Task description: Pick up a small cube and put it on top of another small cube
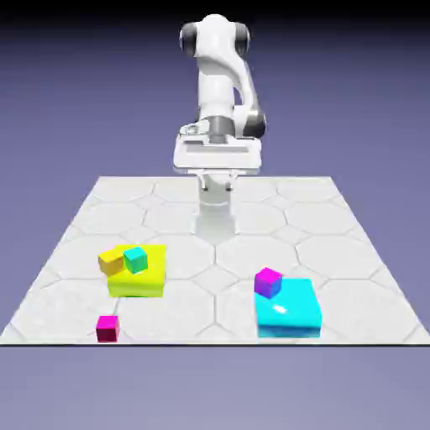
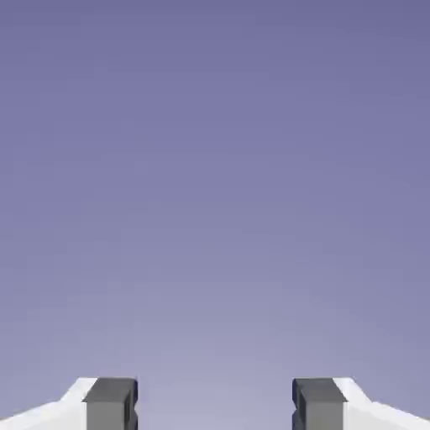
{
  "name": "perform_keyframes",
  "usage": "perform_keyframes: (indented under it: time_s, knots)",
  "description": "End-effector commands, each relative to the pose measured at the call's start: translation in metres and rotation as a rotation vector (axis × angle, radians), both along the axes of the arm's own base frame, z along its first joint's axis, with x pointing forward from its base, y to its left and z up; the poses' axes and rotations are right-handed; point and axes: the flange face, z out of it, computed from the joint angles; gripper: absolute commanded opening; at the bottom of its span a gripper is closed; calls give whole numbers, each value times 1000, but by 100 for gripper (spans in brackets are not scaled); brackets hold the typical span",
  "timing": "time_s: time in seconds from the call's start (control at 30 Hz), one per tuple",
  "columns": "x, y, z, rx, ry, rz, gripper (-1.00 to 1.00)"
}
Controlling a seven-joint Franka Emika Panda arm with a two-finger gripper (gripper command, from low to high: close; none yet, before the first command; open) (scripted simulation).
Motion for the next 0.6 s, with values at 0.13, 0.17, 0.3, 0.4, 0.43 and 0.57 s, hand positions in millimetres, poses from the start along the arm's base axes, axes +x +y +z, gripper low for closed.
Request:
perform_keyframes:
  time_s: [0.13, 0.17, 0.3, 0.4, 0.43, 0.57]
  knots:
    - [31, -40, -27, -52, 73, -9, 0]
    - [37, -48, -33, -60, 88, -9, 0]
    - [56, -84, -61, -81, 145, -11, 0]
    - [67, -111, -85, -87, 186, -11, 0]
    - [70, -121, -93, -87, 199, -10, 0]
    - [78, -158, -130, -79, 247, -9, 0]
